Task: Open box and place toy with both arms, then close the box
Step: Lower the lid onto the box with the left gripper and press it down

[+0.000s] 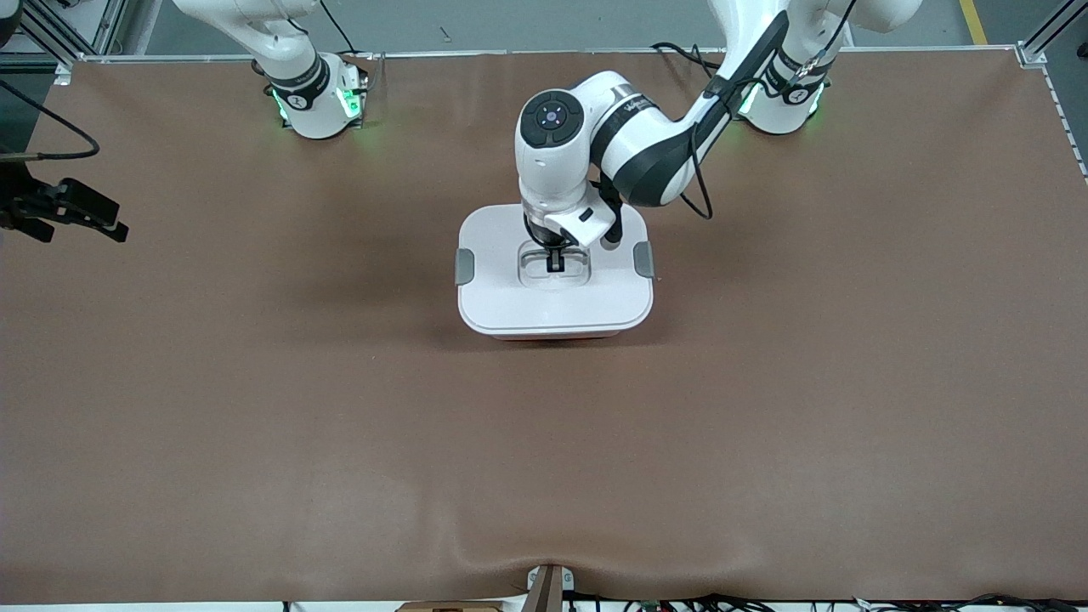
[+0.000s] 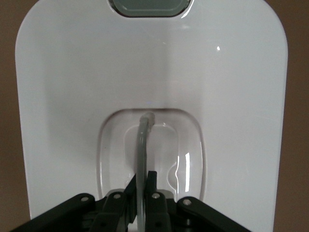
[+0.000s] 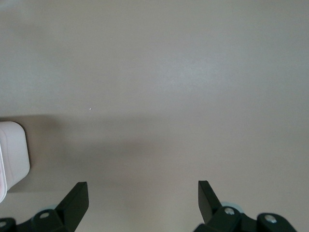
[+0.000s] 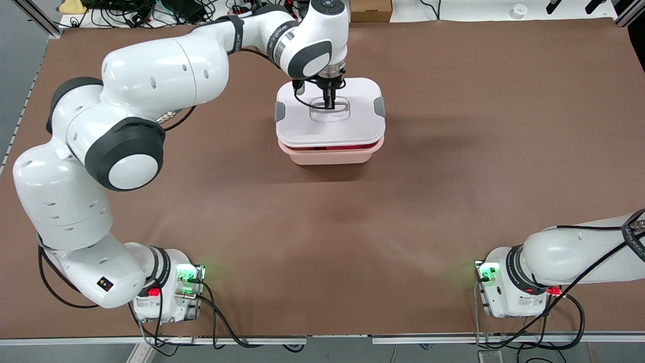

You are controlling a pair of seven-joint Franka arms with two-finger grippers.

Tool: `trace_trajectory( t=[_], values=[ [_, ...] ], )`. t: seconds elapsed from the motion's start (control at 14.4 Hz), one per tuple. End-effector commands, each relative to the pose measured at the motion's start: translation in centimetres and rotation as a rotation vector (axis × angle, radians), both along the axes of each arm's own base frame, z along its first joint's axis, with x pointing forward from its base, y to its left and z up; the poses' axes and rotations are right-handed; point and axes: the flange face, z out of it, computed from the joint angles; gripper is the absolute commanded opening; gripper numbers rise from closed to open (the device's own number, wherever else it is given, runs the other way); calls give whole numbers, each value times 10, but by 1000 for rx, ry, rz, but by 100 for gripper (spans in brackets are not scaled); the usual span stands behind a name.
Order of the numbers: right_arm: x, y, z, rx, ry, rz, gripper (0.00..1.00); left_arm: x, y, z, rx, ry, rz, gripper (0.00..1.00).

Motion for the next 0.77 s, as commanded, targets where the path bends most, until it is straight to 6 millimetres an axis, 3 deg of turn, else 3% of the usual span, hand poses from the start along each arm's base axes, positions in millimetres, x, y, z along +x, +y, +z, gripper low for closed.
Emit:
trace_trajectory(
  t=[0.0, 0.7],
  values=[
    [0, -7, 2, 29, -5, -12, 100, -4, -1, -6, 27, -30, -4, 0],
    [0, -3, 2, 15, -5, -1, 100, -12, -8, -17, 20, -58, -40, 0]
  ],
)
